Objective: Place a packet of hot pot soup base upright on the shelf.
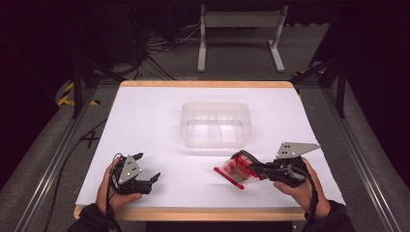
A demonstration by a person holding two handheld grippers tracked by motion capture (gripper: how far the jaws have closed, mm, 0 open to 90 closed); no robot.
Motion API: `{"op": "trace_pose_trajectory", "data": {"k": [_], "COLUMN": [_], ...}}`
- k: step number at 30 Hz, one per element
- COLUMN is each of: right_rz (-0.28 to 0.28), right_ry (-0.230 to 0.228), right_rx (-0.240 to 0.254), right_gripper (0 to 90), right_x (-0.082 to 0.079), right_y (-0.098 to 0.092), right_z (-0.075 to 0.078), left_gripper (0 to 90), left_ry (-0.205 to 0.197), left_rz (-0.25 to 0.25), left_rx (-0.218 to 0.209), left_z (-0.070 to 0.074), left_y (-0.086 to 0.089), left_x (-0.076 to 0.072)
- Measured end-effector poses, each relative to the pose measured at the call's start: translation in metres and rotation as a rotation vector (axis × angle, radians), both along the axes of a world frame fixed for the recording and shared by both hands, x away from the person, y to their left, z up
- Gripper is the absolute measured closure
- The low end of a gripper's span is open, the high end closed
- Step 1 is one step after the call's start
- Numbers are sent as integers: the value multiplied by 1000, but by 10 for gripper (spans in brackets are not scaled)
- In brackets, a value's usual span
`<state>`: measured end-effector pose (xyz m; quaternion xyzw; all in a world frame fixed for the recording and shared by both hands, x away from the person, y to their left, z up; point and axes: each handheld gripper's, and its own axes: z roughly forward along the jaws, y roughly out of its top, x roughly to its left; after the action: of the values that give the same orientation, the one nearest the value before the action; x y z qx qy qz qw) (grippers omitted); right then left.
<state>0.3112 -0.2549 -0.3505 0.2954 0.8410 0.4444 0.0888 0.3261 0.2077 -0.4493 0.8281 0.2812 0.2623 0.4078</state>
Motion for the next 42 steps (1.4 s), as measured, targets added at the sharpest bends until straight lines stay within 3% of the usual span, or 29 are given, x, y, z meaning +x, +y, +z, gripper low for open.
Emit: {"op": "trace_pose_trajectory", "data": {"k": [2, 8, 14, 18, 20, 22, 27, 30, 42], "right_rz": [1, -19, -86, -136, -150, -207, -280, -297, -314], "right_ry": [-1, -49, -85, -101, -106, -116, -100, -88, -59], "right_rx": [-2, -39, -40, -15, -24, -46, -38, -53, -80], "right_gripper": [900, 900, 900, 900, 900, 900, 900, 900, 900], "right_x": [0, 4, 17, 26, 30, 43, 68, 78, 104], "right_y": [0, 3, -2, -5, -4, -1, 3, 10, 37], "right_z": [2, 29, 56, 71, 74, 82, 83, 80, 68], "left_gripper": [121, 121, 122, 123, 123, 122, 122, 122, 122], "left_ry": [0, 4, 4, 9, 7, 8, 14, 16, 15], "left_rz": [-2, -4, -11, -15, -16, -21, -26, -28, -32], "left_rx": [-1, -10, -15, -14, -14, -10, -11, -14, -22], "left_z": [0, 0, 0, 0, 0, 0, -1, -1, -1], "left_y": [0, -1, 0, -1, -1, -1, -1, 0, 0], "left_x": [0, 0, 0, 0, 0, 0, 0, 1, 0]}}
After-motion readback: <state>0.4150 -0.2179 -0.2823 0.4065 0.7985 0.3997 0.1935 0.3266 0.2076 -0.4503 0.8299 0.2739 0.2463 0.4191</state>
